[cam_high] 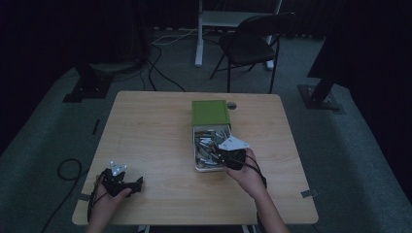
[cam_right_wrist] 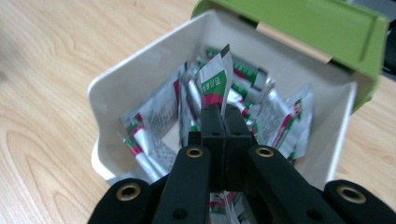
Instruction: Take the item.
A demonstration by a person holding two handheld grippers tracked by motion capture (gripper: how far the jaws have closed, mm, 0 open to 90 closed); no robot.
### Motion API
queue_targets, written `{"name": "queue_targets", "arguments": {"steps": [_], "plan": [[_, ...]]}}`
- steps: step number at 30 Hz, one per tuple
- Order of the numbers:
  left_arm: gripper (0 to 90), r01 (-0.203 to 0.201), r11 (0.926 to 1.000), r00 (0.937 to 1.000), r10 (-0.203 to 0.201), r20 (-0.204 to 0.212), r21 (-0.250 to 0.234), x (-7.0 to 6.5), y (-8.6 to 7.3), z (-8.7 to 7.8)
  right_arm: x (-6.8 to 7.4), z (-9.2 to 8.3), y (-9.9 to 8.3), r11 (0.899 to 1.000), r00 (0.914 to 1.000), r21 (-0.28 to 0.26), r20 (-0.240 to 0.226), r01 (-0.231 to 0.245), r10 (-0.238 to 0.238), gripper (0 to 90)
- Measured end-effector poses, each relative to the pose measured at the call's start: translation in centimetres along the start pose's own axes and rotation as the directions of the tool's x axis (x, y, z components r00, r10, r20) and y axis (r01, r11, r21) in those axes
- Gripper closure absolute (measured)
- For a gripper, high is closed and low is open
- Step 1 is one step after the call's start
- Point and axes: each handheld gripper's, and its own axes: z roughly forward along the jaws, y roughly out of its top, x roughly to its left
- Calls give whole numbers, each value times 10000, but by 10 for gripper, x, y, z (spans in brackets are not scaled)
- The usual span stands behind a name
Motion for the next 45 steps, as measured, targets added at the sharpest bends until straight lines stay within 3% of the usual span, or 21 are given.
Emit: {"name": "queue_targets", "arguments": {"steps": [16, 26, 36, 45], "plan": [[17, 1, 10000, 10000, -1, 4, -27, 0, 0, 0, -18, -31, 22, 9904, 9981, -1236, 9, -618, 624, 900], [17, 2, 10000, 10000, -2, 14, -14, 0, 0, 1, -39, -51, 25, 9802, 9928, -1689, 437, -1030, 1119, 900], [17, 8, 10000, 10000, -8, 10, -17, 0, 0, 1, -65, -63, 4, 9714, 9771, -1673, 1013, -1685, 1869, 899], [17, -10, 10000, 10000, 10, 8, -12, 0, 0, 0, -76, -59, -29, 9695, 9633, -1128, 1351, -2176, 2319, 899]]}}
